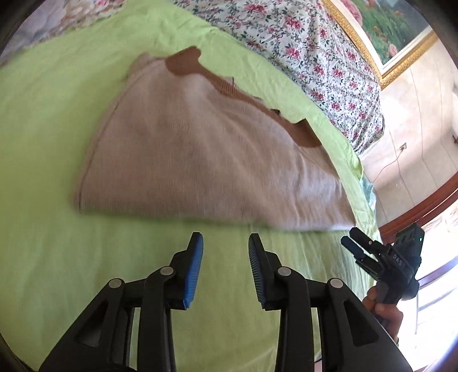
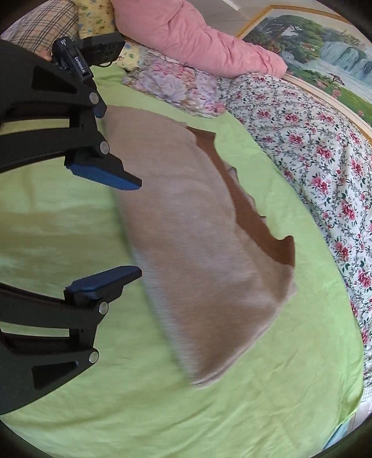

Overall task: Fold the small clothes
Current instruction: 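Lay the hem over the collar and open both grippers, withdrawing, then grasp the folded sweater edge with the left gripper and fold it over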

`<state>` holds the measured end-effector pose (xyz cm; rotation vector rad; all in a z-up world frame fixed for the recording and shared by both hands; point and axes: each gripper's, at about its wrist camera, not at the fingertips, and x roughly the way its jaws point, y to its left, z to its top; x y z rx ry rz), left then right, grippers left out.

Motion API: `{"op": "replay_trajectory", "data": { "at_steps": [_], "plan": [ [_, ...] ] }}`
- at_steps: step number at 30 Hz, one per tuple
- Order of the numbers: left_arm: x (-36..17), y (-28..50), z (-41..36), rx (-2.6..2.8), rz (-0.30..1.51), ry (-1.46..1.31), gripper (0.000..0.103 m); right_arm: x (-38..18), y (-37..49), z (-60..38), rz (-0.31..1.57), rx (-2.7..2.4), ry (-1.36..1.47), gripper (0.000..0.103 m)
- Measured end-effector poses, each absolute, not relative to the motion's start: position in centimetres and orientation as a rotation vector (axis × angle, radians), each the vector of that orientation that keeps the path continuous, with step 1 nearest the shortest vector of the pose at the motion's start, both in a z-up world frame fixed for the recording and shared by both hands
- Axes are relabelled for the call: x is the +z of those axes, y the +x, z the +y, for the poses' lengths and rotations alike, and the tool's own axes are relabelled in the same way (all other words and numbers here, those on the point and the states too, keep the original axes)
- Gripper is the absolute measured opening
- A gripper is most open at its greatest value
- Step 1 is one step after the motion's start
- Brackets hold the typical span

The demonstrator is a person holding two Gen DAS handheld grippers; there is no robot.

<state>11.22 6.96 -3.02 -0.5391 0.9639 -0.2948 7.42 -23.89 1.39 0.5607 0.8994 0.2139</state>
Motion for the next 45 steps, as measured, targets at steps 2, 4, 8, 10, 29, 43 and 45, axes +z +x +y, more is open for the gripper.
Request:
{"op": "replay_trajectory", "data": {
  "at_steps": [2, 4, 8, 10, 29, 43, 45],
  "plan": [
    [-3.5, 10.5, 6.9, -0.285, 0.972, -0.566, 0.033, 1.4, 6.5, -23.6, 0.895, 0.215, 0.559, 0.057],
    [-3.8, 10.0, 7.0, -0.282, 0.976, -0.596, 0.033, 1.5, 5.5, -23.3, 0.891, 0.216, 0.563, 0.057],
    [-4.2, 9.5, 7.3, -0.245, 0.962, -0.644, 0.042, 1.3, 4.1, -23.0, 0.886, 0.223, 0.574, 0.06],
    [-4.2, 9.3, 7.6, -0.216, 0.941, -0.668, 0.042, 1.2, 3.7, -22.8, 0.888, 0.228, 0.573, 0.06],
    [-6.2, 14.9, 11.2, -0.074, 0.783, -0.983, 0.048, 2.0, 4.0, -21.4, 0.877, 0.287, 0.565, 0.061],
    [3.3, 19.1, 2.2, -0.283, 0.632, -0.512, 0.007, 3.7, 11.8, -26.0, 0.842, 0.285, 0.546, 0.061],
    [4.0, 19.7, -0.7, -0.389, 0.634, -0.472, 0.007, 3.8, 13.6, -27.1, 0.846, 0.321, 0.576, 0.061]
  ]
}}
